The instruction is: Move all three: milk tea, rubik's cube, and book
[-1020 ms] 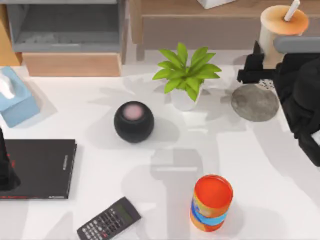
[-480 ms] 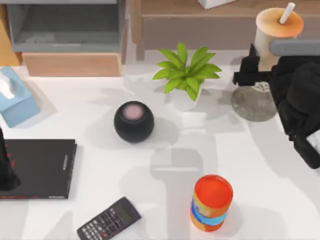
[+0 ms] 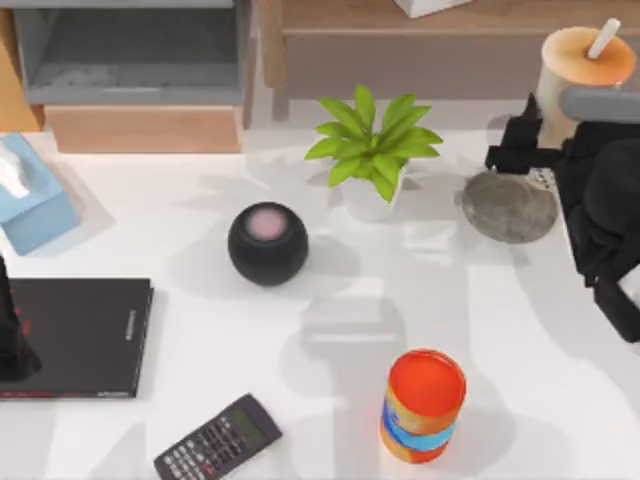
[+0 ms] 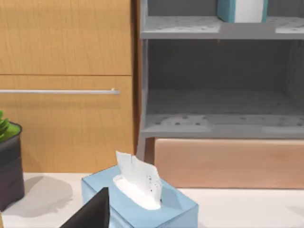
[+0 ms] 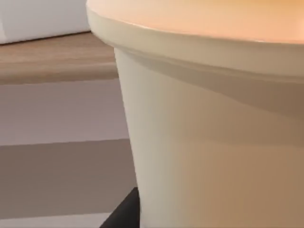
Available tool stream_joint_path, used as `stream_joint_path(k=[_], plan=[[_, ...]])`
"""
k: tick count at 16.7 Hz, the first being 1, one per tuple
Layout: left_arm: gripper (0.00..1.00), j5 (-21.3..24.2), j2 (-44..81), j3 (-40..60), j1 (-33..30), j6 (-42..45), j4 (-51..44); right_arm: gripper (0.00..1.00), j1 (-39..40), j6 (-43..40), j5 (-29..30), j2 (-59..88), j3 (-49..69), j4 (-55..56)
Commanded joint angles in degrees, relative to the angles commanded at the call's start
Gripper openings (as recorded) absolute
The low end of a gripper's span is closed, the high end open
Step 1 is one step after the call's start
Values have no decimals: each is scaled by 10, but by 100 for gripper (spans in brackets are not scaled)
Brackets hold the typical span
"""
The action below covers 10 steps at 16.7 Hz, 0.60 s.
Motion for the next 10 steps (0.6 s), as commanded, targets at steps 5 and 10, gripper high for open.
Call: stream_joint_path(k=[5,10], plan=[[100,0,0,0,0,0,0,0,31,-24,-34,32,-4,37],[100,0,0,0,0,0,0,8,31,-25,-34,33,-4,37]])
